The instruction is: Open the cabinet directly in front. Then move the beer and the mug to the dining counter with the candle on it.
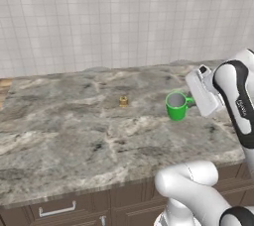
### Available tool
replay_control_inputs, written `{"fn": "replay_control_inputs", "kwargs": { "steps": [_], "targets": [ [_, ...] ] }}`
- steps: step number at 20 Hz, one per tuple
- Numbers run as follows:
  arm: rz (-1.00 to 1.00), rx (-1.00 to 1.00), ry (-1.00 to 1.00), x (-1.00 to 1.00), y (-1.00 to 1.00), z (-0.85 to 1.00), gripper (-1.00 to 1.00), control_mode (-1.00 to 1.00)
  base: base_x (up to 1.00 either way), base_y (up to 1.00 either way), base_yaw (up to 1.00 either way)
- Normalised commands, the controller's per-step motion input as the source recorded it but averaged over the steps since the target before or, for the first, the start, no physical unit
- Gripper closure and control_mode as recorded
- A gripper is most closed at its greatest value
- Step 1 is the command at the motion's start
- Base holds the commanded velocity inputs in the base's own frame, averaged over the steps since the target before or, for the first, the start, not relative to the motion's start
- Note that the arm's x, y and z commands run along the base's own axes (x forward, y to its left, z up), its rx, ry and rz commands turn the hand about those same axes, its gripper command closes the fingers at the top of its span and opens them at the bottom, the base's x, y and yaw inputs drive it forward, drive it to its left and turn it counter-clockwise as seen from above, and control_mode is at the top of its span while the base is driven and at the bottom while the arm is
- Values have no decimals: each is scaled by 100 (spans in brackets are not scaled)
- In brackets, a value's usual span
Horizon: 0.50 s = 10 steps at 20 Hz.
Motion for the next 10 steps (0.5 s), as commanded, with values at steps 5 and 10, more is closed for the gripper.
{"fn": "replay_control_inputs", "kwargs": {
  "steps": [5,10],
  "targets": [
    [-4,3,0,50,2,-36,100,-100,0,0,0],
    [-6,9,0,56,0,-34,100,-100,0,0,0]
  ]
}}
